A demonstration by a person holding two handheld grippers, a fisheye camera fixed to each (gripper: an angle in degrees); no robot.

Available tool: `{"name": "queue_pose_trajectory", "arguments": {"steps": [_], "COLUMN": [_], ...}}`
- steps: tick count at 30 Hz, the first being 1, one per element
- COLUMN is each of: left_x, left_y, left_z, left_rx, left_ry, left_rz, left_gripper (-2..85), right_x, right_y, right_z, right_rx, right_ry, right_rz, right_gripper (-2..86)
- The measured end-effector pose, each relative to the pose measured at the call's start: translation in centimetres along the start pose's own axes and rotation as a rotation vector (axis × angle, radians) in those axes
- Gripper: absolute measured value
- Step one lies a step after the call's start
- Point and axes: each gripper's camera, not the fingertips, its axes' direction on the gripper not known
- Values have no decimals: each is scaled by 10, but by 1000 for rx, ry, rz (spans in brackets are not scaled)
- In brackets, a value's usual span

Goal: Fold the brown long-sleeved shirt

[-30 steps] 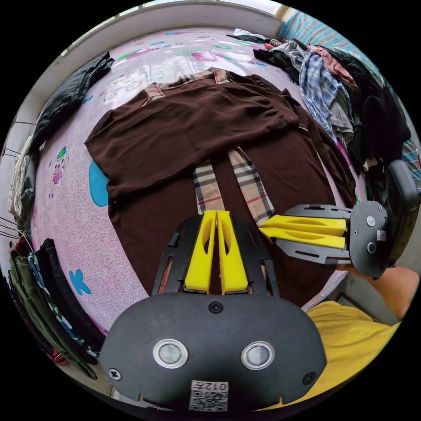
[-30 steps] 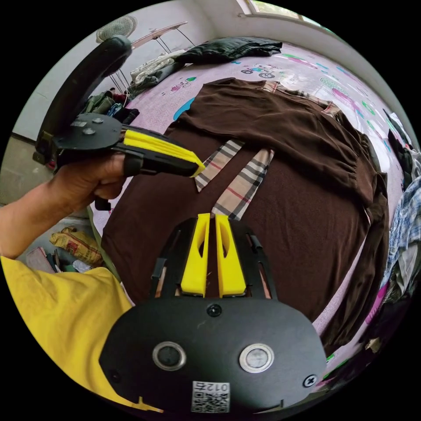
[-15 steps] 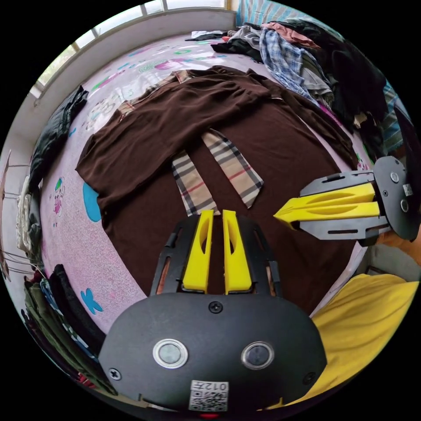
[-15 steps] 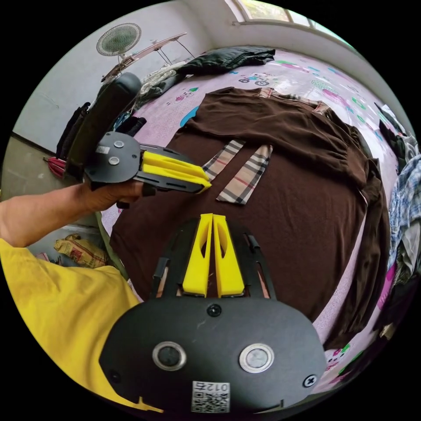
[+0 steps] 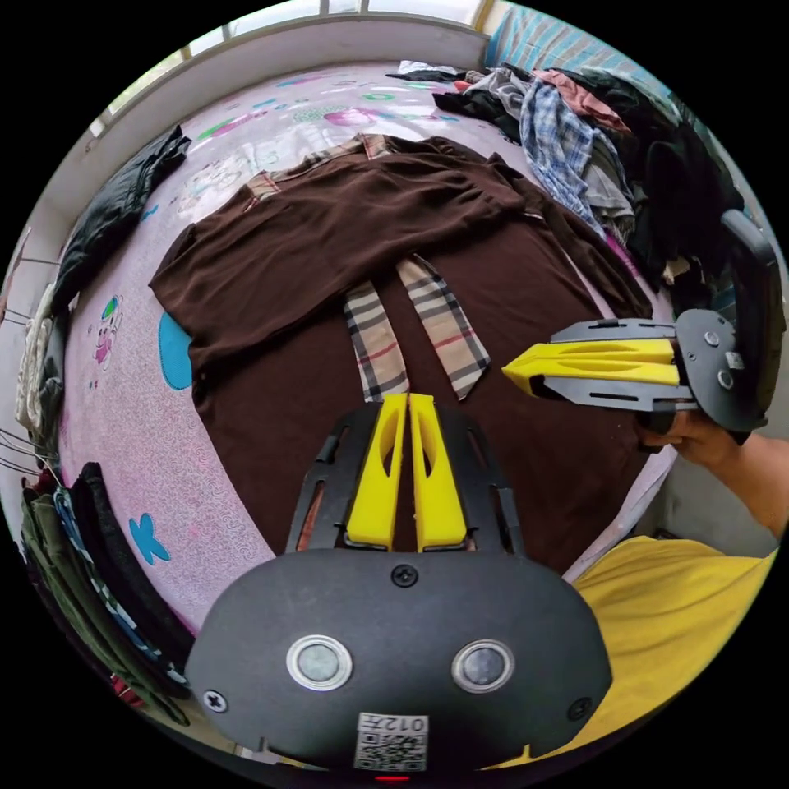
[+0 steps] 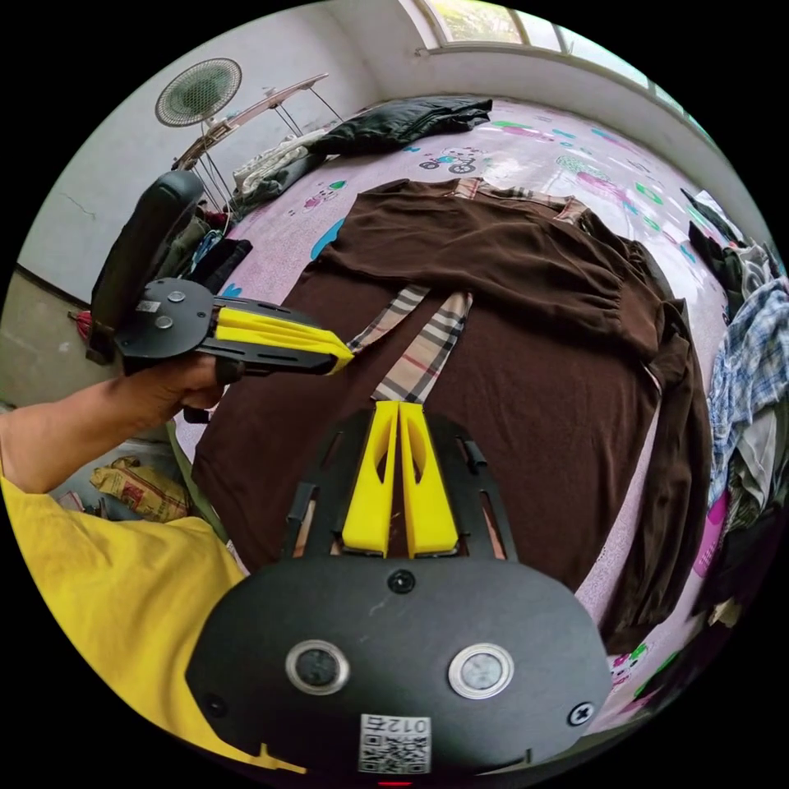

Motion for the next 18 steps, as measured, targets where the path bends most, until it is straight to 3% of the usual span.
{"name": "queue_pose_trajectory", "arguments": {"steps": [18], "left_x": [9], "left_y": [-31], "left_z": [23], "left_rx": [-89], "left_ry": [8], "left_rz": [24], "left_gripper": [0], "right_x": [33], "right_y": [-36], "right_z": [45], "right_rx": [-52], "right_ry": [-3], "right_rz": [113], "right_gripper": [4]}}
